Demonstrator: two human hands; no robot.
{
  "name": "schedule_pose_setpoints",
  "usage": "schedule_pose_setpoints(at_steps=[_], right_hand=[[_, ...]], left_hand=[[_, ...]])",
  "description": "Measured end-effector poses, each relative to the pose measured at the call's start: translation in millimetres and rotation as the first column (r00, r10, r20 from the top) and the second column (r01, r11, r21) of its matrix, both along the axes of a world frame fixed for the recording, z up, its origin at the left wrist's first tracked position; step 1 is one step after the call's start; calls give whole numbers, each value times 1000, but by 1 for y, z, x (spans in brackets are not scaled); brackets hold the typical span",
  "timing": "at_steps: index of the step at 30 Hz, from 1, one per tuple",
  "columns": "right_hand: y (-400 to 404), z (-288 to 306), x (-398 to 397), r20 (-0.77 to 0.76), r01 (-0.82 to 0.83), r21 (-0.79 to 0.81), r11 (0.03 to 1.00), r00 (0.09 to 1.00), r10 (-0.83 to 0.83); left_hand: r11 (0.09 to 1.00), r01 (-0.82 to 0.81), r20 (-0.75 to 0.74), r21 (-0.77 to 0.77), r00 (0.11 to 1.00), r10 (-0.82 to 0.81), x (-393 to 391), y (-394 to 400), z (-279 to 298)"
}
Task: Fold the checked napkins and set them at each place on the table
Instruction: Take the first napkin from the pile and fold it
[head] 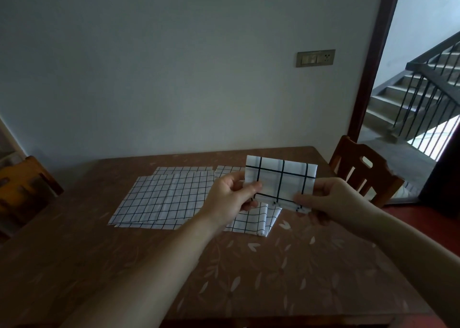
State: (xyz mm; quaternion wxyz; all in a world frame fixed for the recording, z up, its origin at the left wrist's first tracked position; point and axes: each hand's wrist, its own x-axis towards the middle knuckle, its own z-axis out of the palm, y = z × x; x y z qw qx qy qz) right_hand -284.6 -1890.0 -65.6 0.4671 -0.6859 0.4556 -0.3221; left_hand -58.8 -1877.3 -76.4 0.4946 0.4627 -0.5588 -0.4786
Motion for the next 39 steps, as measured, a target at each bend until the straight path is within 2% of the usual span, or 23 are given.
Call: schedule_pose_setpoints(at_steps=[3, 5, 8, 10, 13, 16, 18, 24, 26, 28, 30, 32, 35, 39], right_hand=[[0, 4, 0, -43, -28, 8, 1000, 999, 28], [-2, 10, 0, -57, -9, -11, 1000, 998, 9], [-5, 20, 5, -227, -24, -100, 995, 974, 1], [-3, 22, 11, -269, -53, -118, 992, 963, 19], [1, 20, 18, -253, 4, -198, 980, 966, -55], [2, 12, 21, -125, 174, -308, 936, 967, -221], [1, 6, 25, -63, 276, -344, 898, 947, -315], [-6, -20, 37, 17, 509, -379, 773, 839, -544], [-6, -32, 38, 20, 558, -346, 755, 808, -588], [-1, -46, 36, -10, 558, -253, 790, 815, -579], [6, -67, 29, -59, 488, -69, 870, 868, -492], [13, -91, 17, -80, 426, 126, 896, 905, -419], [16, -129, -3, -149, 448, 272, 852, 894, -422], [4, -179, -27, -234, 526, 322, 787, 850, -472]], left_hand=[[997, 52, 54, 55, 997, -55, 3, -1, -2], [990, 125, 162, 67, 978, -134, 6, -2, -1], [962, 262, 312, 73, 910, -271, 10, -3, 1], [941, 320, 322, 109, 884, -338, 10, -3, 3], [931, 344, 241, 125, 899, -365, 9, -4, 7], [953, 271, -24, 136, 963, -270, 4, -7, 4], [958, 231, -177, 170, 964, -201, -4, -6, -3], [931, 281, -62, 232, 960, -274, -24, -2, -37], [942, 251, -34, 222, 968, -249, -24, -4, -52], [949, 225, -28, 219, 974, -225, -24, -6, -69], [953, 179, -39, 246, 984, -175, -27, -6, -87], [948, 139, 6, 287, 989, -146, -32, -6, -106], [921, 111, 123, 375, 978, -168, -47, -8, -142], [851, 60, 123, 522, 982, -145, -79, -18, -191]])
